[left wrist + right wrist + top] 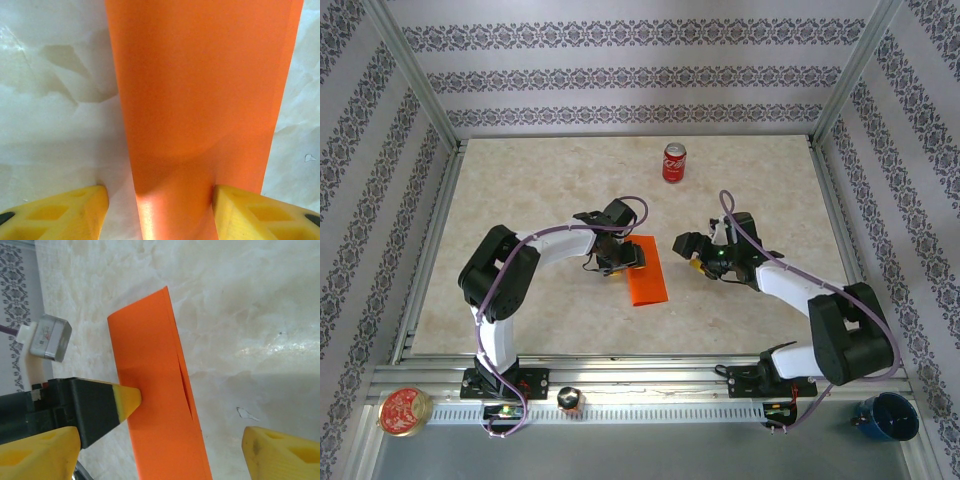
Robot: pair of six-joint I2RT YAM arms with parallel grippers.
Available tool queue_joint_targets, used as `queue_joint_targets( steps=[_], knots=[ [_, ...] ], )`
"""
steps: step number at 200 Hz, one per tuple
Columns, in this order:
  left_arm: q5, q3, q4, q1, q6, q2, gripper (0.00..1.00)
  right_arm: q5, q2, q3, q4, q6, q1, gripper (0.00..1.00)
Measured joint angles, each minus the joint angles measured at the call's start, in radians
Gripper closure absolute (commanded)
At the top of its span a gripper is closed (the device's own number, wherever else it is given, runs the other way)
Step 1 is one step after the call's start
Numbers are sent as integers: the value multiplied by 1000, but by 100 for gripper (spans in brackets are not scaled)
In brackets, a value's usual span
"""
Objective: Fold a paper plane with a square sheet of paper (pick it up from the middle)
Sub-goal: Hold the square sheet of paper at the center of the table.
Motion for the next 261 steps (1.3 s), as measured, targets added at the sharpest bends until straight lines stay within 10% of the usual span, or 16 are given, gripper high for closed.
queue_joint_targets(
  steps=[261],
  knots=[
    [-25,95,-109,-14,11,61,36,-8,53,11,-53,-23,5,25]
  ],
)
